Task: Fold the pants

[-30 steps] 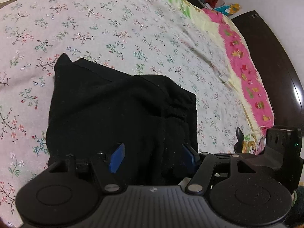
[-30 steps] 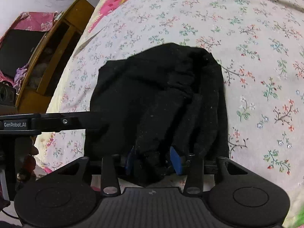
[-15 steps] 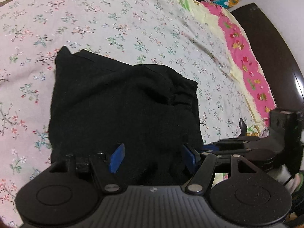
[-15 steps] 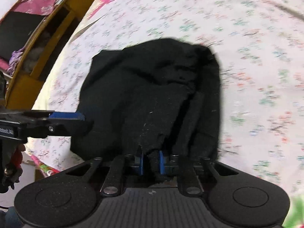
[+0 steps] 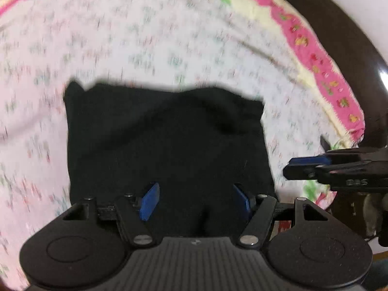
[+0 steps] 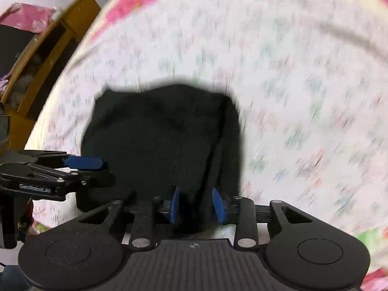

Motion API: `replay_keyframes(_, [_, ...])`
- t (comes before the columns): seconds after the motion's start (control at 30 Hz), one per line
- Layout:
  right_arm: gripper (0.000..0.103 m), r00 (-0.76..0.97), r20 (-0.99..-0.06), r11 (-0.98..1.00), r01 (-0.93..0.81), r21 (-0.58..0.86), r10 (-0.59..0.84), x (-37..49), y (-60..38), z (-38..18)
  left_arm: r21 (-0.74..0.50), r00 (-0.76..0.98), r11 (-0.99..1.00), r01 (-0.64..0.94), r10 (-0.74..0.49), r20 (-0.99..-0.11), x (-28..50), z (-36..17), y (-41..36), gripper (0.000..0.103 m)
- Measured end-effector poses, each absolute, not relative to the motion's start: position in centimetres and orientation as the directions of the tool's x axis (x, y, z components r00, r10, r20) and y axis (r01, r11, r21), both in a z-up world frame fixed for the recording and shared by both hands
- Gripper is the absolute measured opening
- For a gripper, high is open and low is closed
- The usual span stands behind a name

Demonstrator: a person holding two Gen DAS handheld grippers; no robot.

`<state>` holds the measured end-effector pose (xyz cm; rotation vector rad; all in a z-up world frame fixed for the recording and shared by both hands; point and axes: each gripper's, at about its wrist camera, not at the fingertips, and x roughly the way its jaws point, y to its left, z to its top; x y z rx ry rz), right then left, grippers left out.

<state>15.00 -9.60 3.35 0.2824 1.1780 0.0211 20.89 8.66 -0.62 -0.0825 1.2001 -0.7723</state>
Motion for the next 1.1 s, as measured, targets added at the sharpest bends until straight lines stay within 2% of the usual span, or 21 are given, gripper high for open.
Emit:
replay_keyframes(0.13, [0.021,0.476,-0.849,0.955,0.058,0.291,0.230,17.5,-8.7,5.0,-0.431,0.239,0.744,0.511,-0.605,-0.760,23.6,0.5,8.5,0.073])
replay_keyframes(0.3, [0.020,0.469,-0.837,0.938,0.049,0.342,0.281,22.5,-8.4,-0.1,-0.415,0.302,0.764,0.493,-0.598,-0.742,28.0,-2.2,7.7,0.073])
replay_keyframes(0.33, [0.007,0.460,-0.847,0.942,0.065,0.329,0.264,23.1,-8.6,-1.2,-0.416,0.297,0.773,0.480,-0.589,-0.752,28.9,-3.3,7.6,0.073])
replay_keyframes(0.37, [0.000,0.438,-0.868,0.949,0.090,0.303,0.236,23.7,-9.1,-2.4,-0.414,0.292,0.788,0.455,-0.572,-0.767,29.8,-4.6,7.7,0.070])
replay_keyframes(0.4, [0.000,0.421,-0.879,0.948,0.115,0.298,0.225,23.9,-9.6,-3.5,-0.431,0.270,0.797,0.424,-0.565,-0.779,30.8,-6.1,8.0,0.067])
replay_keyframes(0.47, [0.000,0.408,-0.878,0.920,0.182,0.348,0.251,23.9,-11.5,-5.4,-0.448,0.256,0.803,0.392,-0.563,-0.786,32.0,-7.8,8.5,0.048])
replay_keyframes(0.57, [0.000,0.406,-0.866,0.880,0.241,0.410,0.292,24.0,-12.8,-6.3,-0.479,0.249,0.818,0.318,-0.559,-0.791,33.1,-8.2,9.7,0.034])
replay_keyframes(0.73, [0.000,0.427,-0.852,0.875,0.230,0.425,0.302,23.2,-12.6,-3.1,-0.411,0.288,0.844,0.345,-0.512,-0.809,32.2,-5.1,10.5,0.035])
replay_keyframes(0.8, [0.000,0.430,-0.861,0.887,0.235,0.398,0.272,22.2,-12.9,-1.7,-0.368,0.303,0.856,0.363,-0.482,-0.822,31.2,-3.6,10.7,0.041])
replay_keyframes(0.83, [0.000,0.423,-0.870,0.894,0.240,0.378,0.254,21.8,-13.1,-1.3,-0.345,0.311,0.861,0.374,-0.467,-0.828,30.7,-2.8,10.9,0.048])
replay_keyframes(0.87, [0.013,0.422,-0.876,0.904,0.237,0.356,0.234,21.5,-13.2,-1.0,-0.319,0.323,0.866,0.385,-0.450,-0.832,30.1,-2.1,11.2,0.051])
replay_keyframes(0.93, [0.020,0.427,-0.882,0.920,0.228,0.317,0.198,20.6,-13.0,-0.1,-0.282,0.342,0.866,0.412,-0.434,-0.834,28.6,-0.7,11.7,0.052])
replay_keyframes(1.1, [0.023,0.491,-0.853,0.929,0.202,0.309,0.177,18.1,-11.7,3.7,-0.247,0.369,0.855,0.456,-0.435,-0.821,24.1,3.3,12.1,0.054])
